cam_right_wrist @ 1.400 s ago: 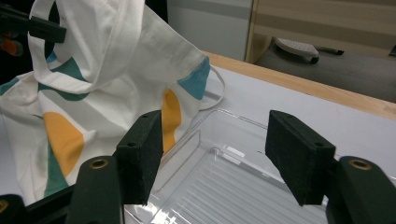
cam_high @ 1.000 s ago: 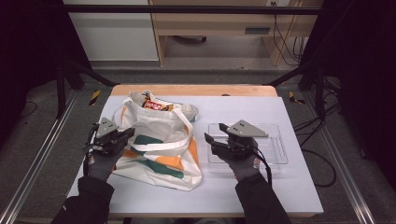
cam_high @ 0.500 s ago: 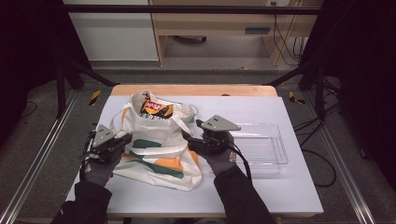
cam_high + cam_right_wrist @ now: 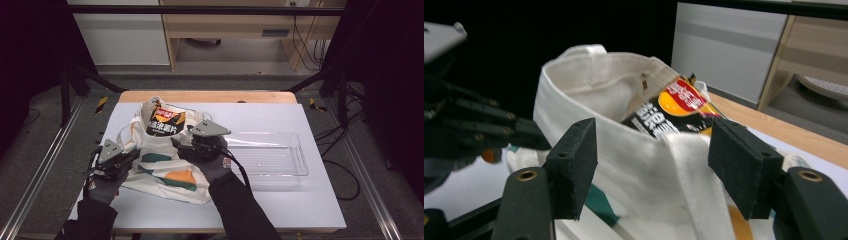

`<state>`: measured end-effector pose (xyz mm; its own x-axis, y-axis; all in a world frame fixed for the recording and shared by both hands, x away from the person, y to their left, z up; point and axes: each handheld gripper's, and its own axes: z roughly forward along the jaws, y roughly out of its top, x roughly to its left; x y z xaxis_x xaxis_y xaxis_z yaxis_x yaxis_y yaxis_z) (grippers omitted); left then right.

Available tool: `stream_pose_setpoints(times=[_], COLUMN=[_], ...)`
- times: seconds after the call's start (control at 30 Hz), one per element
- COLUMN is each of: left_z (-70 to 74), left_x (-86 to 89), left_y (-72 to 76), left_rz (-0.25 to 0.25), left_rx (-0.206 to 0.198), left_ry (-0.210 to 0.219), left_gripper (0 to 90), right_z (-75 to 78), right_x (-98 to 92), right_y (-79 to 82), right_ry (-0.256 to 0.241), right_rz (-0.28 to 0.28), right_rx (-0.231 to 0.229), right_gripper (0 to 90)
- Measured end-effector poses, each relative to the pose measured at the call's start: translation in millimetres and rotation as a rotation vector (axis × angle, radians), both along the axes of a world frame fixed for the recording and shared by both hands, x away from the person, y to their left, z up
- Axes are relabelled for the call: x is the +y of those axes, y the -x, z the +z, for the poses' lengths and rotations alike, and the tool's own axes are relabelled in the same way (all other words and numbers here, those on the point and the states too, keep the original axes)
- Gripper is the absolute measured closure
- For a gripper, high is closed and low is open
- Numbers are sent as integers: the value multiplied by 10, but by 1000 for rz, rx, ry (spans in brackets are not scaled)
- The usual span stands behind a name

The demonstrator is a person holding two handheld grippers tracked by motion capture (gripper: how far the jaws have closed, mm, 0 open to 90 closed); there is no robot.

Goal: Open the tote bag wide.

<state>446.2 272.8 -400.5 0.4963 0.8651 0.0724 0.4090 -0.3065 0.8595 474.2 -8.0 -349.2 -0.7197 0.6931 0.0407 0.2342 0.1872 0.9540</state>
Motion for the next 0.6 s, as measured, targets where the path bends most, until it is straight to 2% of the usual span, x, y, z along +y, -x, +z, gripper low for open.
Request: stream_pose_setpoints(times=[0.03, 0.07, 0.1, 0.23, 0.27, 0.3, 0.33, 0.37, 0.4, 0.6], left_z=[-9, -17, -26, -59, -65, -65, -72, -77, -86, -103], left_x=[2, 5, 2, 1, 9, 9, 12, 18, 16, 13], left_y=[3, 6, 13, 41, 49, 49, 57, 61, 67, 76], left_rz=[0, -3, -2, -6, -8, -8, -7, -11, -11, -13], left_rx=[2, 4, 6, 10, 12, 12, 12, 13, 15, 19], left_ry=[0, -5, -6, -17, -20, -20, -20, -24, -22, -27], left_gripper=[884, 884, 884, 884, 883, 883, 883, 883, 882, 878], right_z=[17, 45, 45, 45, 12, 12, -39, -39, -88, -184], right_x=[15, 31, 31, 72, 96, 96, 121, 121, 140, 187], right_y=[-1, 8, 8, -6, -13, -13, -10, -10, -7, 18], right_ry=[-10, -12, -12, -2, 3, 3, 17, 17, 31, 55], right_rz=[-3, -15, -15, -18, -12, -12, -4, -4, 2, 15], right_rx=[-5, -19, -19, -10, 9, 9, 29, 29, 43, 69], right_gripper=[404, 498, 498, 643, 709, 709, 763, 763, 812, 873])
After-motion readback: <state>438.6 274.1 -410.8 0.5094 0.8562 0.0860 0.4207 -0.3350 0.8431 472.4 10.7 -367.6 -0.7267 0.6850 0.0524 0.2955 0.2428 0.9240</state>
